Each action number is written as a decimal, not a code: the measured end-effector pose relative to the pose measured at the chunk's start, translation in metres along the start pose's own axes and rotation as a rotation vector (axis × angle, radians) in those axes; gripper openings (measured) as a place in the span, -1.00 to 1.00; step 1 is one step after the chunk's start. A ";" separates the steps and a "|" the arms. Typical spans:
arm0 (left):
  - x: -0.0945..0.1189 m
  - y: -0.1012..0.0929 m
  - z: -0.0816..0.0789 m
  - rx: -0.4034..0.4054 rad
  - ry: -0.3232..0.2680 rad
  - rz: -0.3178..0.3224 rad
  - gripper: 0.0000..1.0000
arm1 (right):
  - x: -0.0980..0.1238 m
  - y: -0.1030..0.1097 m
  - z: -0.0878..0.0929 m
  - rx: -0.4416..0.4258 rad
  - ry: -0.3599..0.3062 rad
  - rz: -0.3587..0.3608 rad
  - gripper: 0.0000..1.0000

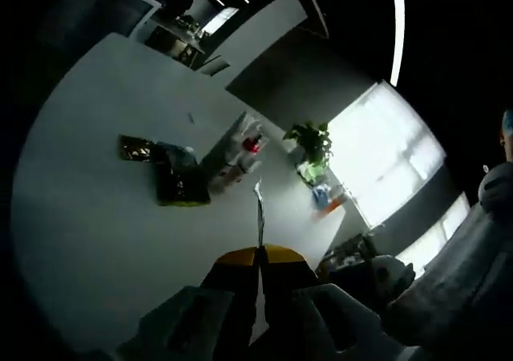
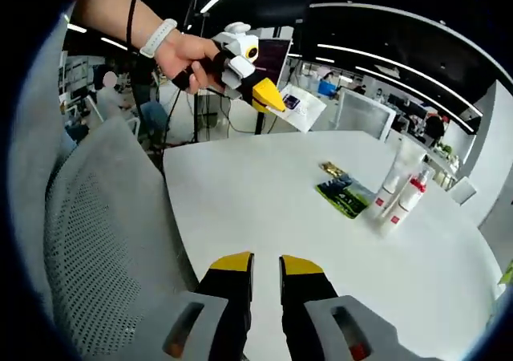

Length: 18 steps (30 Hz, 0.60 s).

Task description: Arrange the skincare products in the storage area until every visible bottle or jar stands upright without overlapping.

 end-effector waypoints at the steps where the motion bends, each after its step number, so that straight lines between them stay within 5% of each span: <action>1: 0.000 0.002 -0.003 0.002 0.000 -0.005 -1.00 | 0.000 -0.001 0.001 0.000 0.007 0.004 -0.89; 18: -0.001 0.051 -0.025 0.061 0.111 -0.110 -1.00 | 0.005 -0.005 -0.006 0.015 -0.053 0.023 -0.90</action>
Point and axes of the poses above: the point that each gripper's makers call its tool centre point, and the gripper's own axes: x roughly backward along the fingers, y roughly to its left, z roughly out of its underside, the point moved 6 cm from there along x, roughly backward along the fingers, and after that the axes turned 7 degrees about -z, right-handed, at the moved point
